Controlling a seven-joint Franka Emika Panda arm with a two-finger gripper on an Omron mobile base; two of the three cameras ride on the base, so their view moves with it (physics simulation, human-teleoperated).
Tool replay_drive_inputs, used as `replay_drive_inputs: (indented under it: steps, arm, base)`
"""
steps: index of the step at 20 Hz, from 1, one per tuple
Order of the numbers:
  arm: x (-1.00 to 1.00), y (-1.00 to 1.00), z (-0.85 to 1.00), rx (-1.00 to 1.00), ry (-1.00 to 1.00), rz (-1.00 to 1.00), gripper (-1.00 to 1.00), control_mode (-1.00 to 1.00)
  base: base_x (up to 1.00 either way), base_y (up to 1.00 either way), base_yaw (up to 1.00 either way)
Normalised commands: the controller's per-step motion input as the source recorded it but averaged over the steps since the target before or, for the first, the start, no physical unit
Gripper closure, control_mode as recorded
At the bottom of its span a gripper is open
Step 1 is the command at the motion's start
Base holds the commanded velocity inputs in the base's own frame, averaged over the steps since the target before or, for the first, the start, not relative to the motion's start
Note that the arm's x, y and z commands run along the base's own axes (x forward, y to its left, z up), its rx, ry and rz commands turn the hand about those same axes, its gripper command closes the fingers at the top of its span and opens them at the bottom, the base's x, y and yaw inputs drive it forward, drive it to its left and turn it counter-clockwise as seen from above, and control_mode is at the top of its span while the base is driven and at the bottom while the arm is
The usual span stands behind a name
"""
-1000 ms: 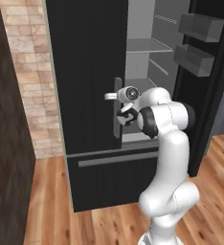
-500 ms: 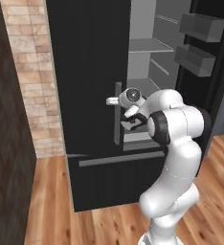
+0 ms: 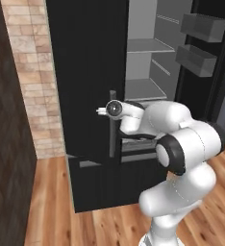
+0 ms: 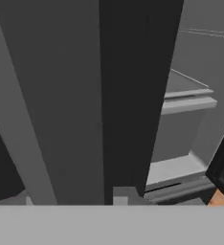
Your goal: Place one of the steaks on the plate and the other in the bowl. Then place the bowl in the fridge.
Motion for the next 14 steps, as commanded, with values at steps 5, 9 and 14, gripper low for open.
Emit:
replay_drive_inputs:
  steps: [5,9,14]
  arm:
    - [-0.94,0.28,0.00,-0.04,0.00,-0.19,1.00,-1.00]
    - [-0.30,0.34,0.00,-0.01,0.02,-0.09,1.00,-1.00]
    - [-0.12,0.43,0.00,-0.06,0.01,-0.13,-1.00,-1.00]
  base:
    - [0.00,0.00,0.00]
    - [0.00,0.00,0.00]
    - [0.00,0.00,0.00]
